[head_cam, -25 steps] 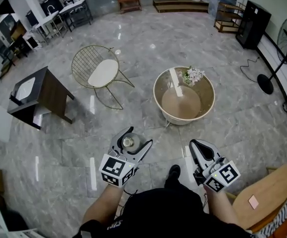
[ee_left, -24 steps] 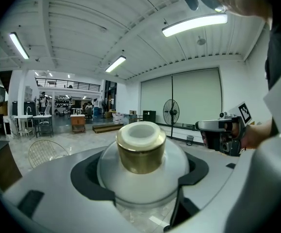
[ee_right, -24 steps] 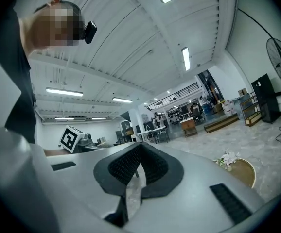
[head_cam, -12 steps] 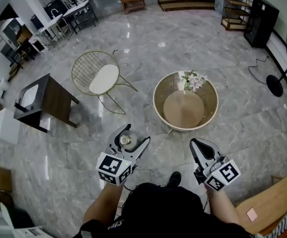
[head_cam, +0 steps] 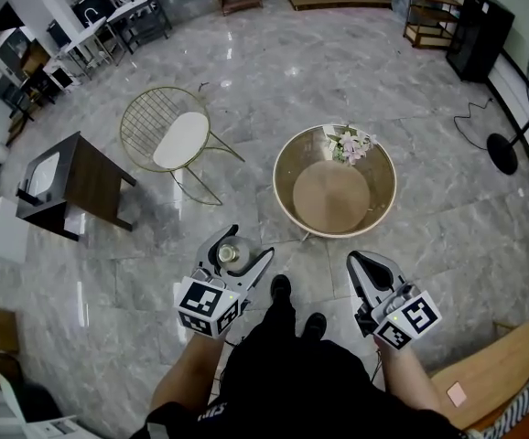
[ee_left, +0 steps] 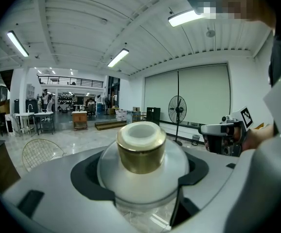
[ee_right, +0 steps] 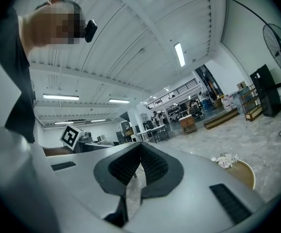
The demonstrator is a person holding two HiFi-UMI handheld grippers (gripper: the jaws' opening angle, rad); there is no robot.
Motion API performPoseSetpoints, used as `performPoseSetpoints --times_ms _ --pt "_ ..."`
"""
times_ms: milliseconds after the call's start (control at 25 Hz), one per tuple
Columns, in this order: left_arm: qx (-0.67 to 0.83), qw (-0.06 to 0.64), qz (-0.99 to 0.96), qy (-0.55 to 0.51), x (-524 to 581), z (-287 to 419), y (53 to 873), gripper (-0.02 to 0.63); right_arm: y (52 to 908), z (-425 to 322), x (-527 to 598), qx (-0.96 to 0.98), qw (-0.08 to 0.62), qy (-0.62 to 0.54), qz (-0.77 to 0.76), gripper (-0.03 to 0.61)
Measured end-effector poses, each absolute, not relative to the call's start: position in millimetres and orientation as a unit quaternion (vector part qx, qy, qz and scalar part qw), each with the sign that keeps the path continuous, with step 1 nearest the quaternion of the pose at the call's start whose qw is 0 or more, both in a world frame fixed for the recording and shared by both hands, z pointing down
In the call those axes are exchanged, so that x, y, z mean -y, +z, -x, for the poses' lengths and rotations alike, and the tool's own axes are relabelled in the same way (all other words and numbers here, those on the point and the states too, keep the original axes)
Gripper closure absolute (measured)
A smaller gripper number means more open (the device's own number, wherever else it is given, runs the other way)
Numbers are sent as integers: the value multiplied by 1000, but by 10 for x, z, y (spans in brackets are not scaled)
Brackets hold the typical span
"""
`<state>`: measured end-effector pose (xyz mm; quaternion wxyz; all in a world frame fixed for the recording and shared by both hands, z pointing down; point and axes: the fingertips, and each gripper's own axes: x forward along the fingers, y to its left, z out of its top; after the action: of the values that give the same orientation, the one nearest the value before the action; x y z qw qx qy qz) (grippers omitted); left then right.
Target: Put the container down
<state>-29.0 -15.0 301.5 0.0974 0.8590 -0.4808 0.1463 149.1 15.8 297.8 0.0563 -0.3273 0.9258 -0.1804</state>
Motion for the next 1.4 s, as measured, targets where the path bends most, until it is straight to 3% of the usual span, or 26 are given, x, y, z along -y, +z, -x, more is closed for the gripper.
performPoseSetpoints --times_ms 360,920,1400 --pt "467 79 -871 133 779 546 2990 264 2883 -1209 390 -922 49 -167 345 563" --pt "438 68 -886 134 2164 1472 3118 265 2824 -69 1811 -921 22 -157 356 563" --pt "406 91 -898 144 2891 1239 3432 265 3192 -148 2496 -913 7 -183 365 563"
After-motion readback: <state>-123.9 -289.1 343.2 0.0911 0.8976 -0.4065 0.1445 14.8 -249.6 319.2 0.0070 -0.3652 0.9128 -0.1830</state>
